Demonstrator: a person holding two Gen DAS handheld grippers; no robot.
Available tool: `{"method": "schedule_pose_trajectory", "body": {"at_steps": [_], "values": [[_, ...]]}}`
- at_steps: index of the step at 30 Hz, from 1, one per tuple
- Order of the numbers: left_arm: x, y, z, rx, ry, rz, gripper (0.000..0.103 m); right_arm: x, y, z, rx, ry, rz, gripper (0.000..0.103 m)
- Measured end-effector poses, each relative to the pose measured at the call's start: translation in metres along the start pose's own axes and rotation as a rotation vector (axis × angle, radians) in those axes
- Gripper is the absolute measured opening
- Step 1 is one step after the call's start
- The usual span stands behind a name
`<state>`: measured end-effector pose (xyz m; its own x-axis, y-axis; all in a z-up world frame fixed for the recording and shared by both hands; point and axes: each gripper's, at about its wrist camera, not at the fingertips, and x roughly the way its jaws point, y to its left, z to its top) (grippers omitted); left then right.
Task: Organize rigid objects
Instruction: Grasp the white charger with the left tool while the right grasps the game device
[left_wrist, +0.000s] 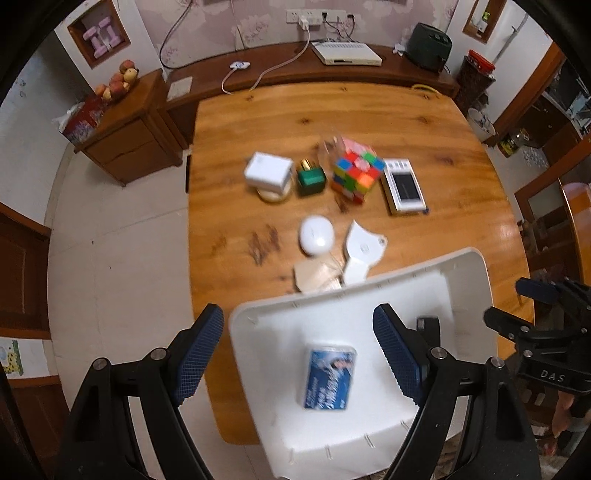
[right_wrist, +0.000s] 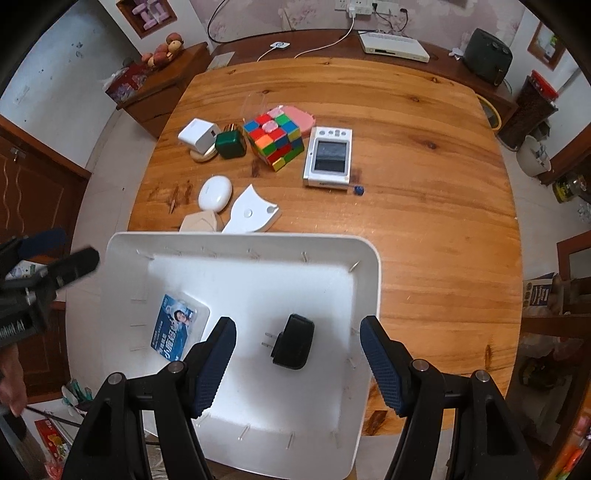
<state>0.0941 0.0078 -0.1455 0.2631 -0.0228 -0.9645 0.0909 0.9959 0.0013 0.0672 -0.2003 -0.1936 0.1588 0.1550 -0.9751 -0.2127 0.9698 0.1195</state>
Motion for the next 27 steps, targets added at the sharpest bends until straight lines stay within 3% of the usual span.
{"method": "schedule_pose_trajectory", "body": {"at_steps": [7, 15, 21, 23, 27], "values": [[-0.019, 0.024, 0.042, 0.035, -0.061, 0.002, 0.085, -0.026, -0.009, 0.028, 0.043, -0.048, -0.028, 0.071], [-0.019, 0.039, 0.088, 0.057, -0.091, -0.071, 0.086, -0.064, -0.019, 0.078, 0.132, -0.141, -0.094, 0.071], [0.020, 0.047, 0.112, 0.025, -0.022, -0.101, 0.086, -0.057, -0.027, 0.119, 0.163, -0.116, -0.110, 0.074], [0.036, 0.046, 0.118, 0.024, 0.001, -0.085, 0.086, -0.046, -0.029, 0.130, 0.150, -0.095, -0.112, 0.079], [0.074, 0.051, 0.129, -0.005, 0.073, -0.056, 0.086, -0.005, -0.031, 0.152, 0.096, -0.017, -0.127, 0.080]]}}
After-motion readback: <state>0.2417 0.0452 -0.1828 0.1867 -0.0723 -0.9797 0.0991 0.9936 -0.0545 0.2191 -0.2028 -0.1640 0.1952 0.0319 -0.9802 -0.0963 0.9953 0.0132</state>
